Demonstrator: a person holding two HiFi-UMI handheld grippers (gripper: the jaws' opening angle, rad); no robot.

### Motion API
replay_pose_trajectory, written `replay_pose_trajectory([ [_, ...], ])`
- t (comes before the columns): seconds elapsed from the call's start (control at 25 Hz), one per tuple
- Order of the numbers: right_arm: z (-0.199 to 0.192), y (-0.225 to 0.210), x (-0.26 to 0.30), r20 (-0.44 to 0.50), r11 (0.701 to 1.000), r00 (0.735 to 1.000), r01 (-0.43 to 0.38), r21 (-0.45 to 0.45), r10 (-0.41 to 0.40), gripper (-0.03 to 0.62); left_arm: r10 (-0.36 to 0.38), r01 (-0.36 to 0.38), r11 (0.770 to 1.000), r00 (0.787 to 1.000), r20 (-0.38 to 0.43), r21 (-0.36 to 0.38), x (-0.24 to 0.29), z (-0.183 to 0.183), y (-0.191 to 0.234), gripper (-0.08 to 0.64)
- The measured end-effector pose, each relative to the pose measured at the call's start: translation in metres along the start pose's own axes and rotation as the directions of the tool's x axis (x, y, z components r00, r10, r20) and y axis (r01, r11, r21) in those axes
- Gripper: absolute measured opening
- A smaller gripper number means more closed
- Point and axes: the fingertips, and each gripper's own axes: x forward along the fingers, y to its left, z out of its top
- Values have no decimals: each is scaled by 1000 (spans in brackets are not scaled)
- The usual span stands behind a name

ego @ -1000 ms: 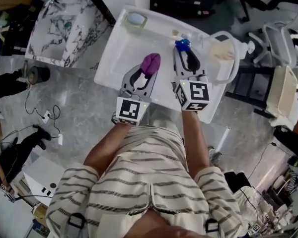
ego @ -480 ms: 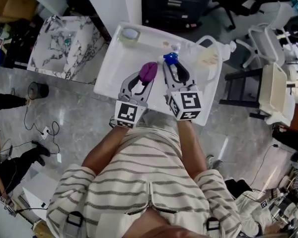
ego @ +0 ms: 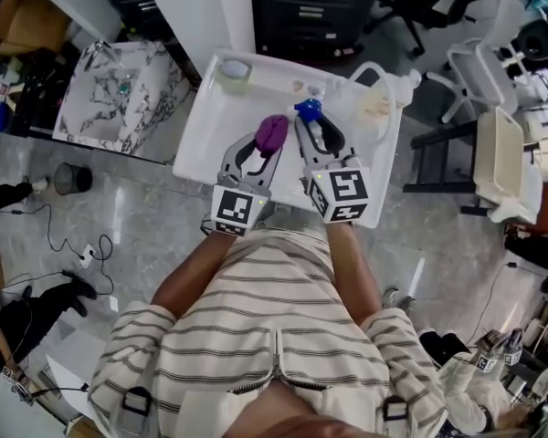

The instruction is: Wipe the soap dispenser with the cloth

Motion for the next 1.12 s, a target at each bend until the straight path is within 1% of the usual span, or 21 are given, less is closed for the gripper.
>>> replay_pose_trajectory([
  [0.4,-1,0,-7,3,1000,1000,6,-4,-6,132,-35,34,999,999,11,25,-2,0,-15,120],
  [0.6,-3,-4,-13,1,1000,1000,23,-2,-23,132,-76,76,996,997,4,40,2,-3,-30,120],
  [0.92,-1,-2,-15,16,999,999,32,4,-32,132,-103,103,993,995,5,50,3,-3,-42,120],
  [1.12,-2,-6,-18,14,999,999,43,-1,-43,132,-140,140,987,990,1,84,9,-5,-49,120],
])
